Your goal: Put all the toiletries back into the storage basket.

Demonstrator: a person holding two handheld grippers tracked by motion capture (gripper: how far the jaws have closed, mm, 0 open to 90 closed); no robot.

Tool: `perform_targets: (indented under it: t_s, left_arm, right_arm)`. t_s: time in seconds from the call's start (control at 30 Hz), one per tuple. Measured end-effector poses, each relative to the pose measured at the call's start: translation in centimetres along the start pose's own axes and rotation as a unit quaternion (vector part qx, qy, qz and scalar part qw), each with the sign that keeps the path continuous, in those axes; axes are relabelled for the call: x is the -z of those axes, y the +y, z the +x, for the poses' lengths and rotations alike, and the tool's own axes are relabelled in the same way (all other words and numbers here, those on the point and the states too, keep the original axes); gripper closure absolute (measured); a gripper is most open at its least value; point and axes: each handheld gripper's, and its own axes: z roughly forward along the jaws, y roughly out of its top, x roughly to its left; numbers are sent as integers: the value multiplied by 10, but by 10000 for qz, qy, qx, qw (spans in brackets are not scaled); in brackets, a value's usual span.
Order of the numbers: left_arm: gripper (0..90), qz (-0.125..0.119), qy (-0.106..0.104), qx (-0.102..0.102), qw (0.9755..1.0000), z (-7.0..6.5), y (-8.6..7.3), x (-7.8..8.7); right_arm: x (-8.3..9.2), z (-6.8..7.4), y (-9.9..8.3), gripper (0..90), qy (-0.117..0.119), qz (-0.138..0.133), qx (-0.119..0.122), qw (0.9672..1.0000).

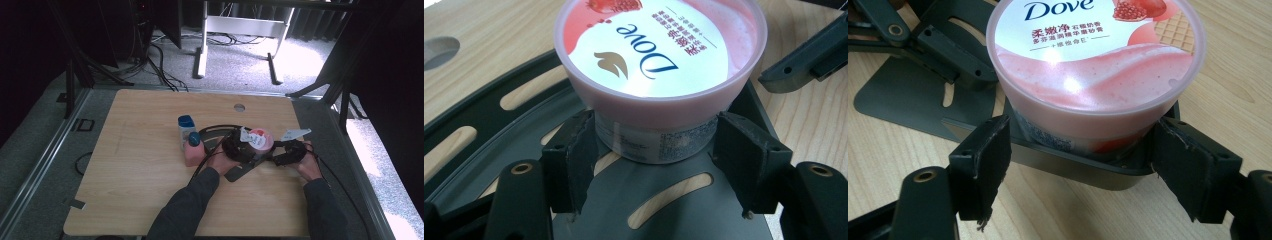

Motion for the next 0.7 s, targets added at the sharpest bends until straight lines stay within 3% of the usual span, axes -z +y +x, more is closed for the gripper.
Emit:
perform_targets:
  t_s: [0.17,0.27,0.4,0.7]
  left_arm:
    - [353,-29,-1,-49,10000,0,1,1]
    - [350,-92,-11,-26,10000,0,1,2]
    - [353,-105,-9,-20,9999,0,2,3]
    - [363,-1,-71,59,10000,1,0,0]
  right_arm:
    - [1,1,-1,234,-73,-25,9,10000]
    - [10,-1,0,250,-38,-212,-72,9997]
    - [10,-2,-1,237,-85,50,-14,10000]
    - [-2,-9,-13,213,-74,160,-274,9995]
